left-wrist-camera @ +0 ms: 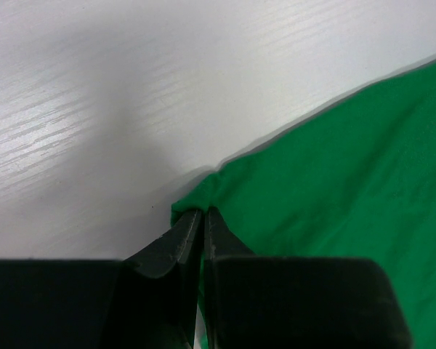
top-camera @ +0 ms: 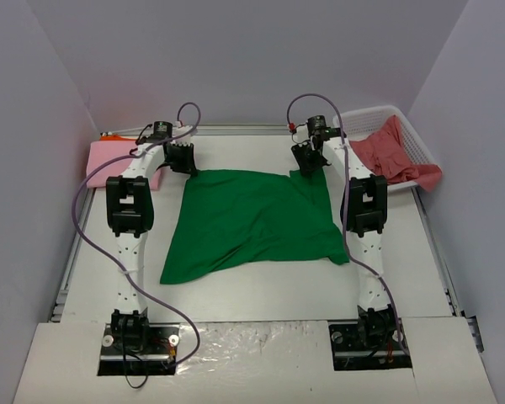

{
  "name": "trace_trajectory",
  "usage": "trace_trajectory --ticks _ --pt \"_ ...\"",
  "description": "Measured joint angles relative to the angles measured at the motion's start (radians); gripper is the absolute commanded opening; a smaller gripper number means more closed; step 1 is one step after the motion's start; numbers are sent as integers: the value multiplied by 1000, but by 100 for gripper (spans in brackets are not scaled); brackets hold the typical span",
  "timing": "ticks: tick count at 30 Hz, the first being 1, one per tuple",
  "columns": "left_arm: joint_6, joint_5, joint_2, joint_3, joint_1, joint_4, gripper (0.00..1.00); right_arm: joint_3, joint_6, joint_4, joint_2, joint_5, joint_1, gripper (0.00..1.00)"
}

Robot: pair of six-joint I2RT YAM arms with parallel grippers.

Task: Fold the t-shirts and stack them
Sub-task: Flatten out the tshirt

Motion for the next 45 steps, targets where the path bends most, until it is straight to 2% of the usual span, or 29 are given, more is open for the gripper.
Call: trace_trajectory --ticks 16,19,20,22,24,41,45 --pt "0 13 0 -5 1 7 2 -34 -9 3 -3 86 1 34" --pt "0 20 0 -6 1 9 3 -37 -13 8 -3 97 1 29" --pt "0 21 0 -6 1 9 2 -39 -16 11 -3 101 1 23" --pt "0 23 0 -6 1 9 2 -42 -21 17 -4 110 1 20" --pt "0 24 0 -7 1 9 2 -47 -24 21 -5 113 2 13" --pt "0 29 0 -8 7 8 2 -111 -32 39 -43 130 -44 19" --pt "0 33 -5 -19 8 13 2 -113 -33 40 -44 136 -47 26"
